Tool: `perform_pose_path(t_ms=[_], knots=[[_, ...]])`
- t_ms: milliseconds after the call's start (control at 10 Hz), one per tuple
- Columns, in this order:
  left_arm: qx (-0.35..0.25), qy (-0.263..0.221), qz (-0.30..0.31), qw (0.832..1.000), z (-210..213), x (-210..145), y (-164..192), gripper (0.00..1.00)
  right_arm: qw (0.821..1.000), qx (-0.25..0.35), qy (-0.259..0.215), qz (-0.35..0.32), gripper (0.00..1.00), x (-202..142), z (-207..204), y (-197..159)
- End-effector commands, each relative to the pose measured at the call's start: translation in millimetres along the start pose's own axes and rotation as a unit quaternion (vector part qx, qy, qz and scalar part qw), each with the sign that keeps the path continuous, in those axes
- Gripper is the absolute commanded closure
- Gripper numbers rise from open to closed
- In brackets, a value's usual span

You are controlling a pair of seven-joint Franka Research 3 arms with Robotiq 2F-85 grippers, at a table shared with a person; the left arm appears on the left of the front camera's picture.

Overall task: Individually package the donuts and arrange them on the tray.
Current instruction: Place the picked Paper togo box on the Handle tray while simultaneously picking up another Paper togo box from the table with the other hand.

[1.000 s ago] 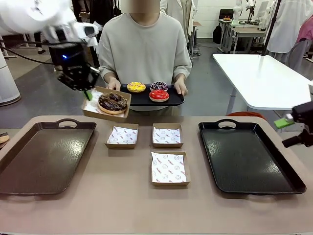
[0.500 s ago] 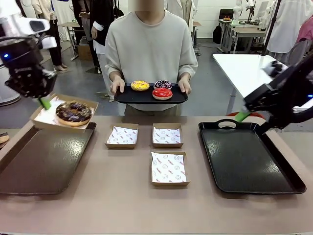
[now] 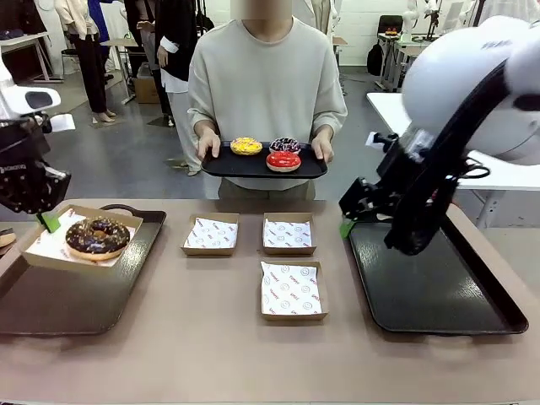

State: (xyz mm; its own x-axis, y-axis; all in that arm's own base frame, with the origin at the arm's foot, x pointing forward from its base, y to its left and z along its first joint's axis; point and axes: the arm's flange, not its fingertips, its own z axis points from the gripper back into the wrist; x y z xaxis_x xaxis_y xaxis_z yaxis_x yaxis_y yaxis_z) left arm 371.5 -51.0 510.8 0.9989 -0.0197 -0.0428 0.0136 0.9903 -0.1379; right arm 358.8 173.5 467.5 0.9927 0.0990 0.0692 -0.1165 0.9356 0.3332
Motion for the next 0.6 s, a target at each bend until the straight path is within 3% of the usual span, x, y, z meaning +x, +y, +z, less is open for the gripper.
perform_pose_path(t_ms=[0, 400, 500], knots=[[0.019, -0.018, -0.011, 1.0, -16.6, 6.3, 14.0, 0.99, 0.999, -0.02, -0.017, -0.023, 0.0, 16.8, -19.7, 10.5], [0.057, -0.02, -0.008, 0.998, -32.4, 21.5, 24.4, 0.99, 1.0, -0.009, -0.015, -0.017, 0.0, 15.0, -31.9, 10.5], [0.039, -0.014, -0.007, 0.999, -28.1, 13.6, 18.9, 0.99, 1.0, -0.009, -0.015, -0.017, 0.0, 15.0, -31.9, 10.5]])
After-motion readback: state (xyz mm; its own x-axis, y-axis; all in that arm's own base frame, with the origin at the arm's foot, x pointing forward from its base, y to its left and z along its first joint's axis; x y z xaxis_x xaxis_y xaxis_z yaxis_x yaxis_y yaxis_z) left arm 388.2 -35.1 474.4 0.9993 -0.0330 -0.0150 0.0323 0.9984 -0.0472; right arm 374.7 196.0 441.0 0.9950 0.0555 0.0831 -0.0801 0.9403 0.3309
